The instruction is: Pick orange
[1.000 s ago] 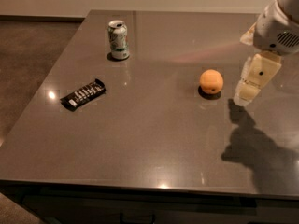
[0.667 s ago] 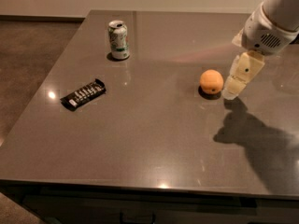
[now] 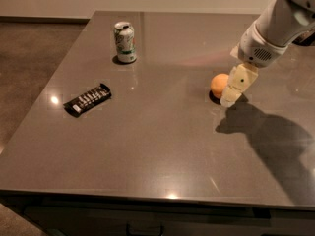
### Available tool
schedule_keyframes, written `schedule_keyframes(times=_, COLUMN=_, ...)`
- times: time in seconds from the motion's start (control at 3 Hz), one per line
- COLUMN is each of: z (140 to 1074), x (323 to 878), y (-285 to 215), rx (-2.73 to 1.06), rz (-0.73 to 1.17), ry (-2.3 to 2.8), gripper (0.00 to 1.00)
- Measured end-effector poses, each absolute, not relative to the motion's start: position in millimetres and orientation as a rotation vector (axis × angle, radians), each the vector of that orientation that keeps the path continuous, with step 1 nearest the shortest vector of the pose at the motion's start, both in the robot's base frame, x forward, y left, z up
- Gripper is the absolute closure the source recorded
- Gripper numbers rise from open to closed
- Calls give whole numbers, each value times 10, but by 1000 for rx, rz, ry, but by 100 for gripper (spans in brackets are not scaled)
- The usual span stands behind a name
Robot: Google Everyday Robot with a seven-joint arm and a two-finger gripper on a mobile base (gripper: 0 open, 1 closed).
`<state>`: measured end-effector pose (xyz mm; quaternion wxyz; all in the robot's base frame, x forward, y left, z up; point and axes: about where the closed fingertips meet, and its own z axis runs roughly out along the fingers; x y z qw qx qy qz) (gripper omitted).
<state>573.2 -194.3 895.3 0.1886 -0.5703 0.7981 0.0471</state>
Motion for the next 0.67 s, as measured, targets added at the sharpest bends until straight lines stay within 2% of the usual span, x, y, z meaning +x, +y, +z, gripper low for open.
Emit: schedule_keyframes(times=0.67, z=8630, x=5931, y=-1891, rx=-1618, rz=175, ry=2244, gripper=0)
